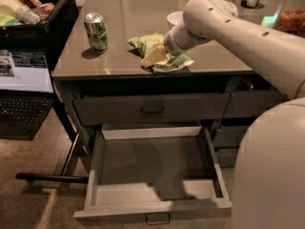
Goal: Place green jalapeno chip bag into middle drawer
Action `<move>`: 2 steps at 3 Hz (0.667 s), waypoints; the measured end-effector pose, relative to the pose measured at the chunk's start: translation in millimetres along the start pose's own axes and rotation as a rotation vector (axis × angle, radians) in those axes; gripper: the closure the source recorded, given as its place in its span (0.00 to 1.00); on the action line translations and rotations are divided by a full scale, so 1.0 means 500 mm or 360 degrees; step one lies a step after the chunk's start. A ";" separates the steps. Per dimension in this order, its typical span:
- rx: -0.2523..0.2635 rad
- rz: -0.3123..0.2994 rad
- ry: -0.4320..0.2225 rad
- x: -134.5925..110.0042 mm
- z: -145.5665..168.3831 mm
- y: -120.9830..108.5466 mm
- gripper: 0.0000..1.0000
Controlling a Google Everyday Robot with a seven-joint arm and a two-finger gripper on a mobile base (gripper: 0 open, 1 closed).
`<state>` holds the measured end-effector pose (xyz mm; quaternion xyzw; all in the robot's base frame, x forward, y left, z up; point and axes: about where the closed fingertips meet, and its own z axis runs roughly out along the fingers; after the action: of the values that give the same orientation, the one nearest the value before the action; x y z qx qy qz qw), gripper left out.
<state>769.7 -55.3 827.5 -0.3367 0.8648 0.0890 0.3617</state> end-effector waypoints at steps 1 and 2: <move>0.0000 0.0000 0.0000 -0.010 -0.011 -0.001 0.65; 0.0000 0.0000 0.0000 -0.017 -0.017 -0.001 0.89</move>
Offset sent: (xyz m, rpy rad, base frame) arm -0.0516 -0.0481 0.0255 0.0914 -0.1053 -0.0612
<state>769.6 -55.0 839.5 -0.3367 0.8647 0.0890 0.3618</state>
